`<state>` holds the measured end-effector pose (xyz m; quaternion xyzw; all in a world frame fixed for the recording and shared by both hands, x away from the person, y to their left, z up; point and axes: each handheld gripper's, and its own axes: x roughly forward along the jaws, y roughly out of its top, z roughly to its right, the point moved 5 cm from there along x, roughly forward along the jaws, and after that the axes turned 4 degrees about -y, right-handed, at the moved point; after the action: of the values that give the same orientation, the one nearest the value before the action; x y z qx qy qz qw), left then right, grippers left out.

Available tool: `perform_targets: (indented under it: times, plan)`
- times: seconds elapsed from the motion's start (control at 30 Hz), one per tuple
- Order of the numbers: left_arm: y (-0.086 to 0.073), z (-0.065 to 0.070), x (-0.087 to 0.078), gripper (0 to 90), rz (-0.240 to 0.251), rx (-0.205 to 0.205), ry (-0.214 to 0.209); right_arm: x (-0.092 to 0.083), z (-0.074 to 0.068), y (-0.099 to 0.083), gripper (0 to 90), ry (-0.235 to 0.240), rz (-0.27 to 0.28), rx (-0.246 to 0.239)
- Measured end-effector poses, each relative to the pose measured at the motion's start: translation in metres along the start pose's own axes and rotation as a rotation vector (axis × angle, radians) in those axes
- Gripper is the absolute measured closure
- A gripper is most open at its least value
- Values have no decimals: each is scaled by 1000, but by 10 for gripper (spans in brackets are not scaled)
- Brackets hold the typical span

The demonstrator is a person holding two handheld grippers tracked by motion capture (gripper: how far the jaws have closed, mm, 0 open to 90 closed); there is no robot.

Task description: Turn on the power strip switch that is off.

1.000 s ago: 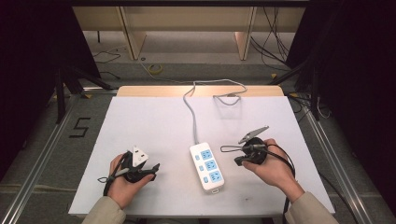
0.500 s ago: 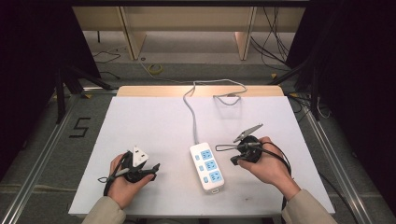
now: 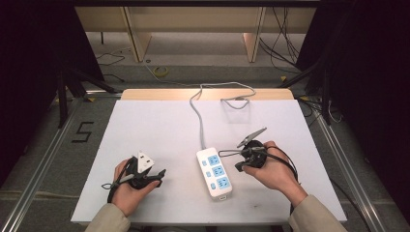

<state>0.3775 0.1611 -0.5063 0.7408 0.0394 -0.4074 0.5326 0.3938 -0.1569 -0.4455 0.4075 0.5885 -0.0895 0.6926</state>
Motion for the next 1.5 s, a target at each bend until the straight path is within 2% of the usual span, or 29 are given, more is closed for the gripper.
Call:
perform_targets:
  times: [1.5]
  plan:
    - [1, 1, 0, 324, -1, 9, -1, 7, -19, 20, 900, 26, -24, -34]
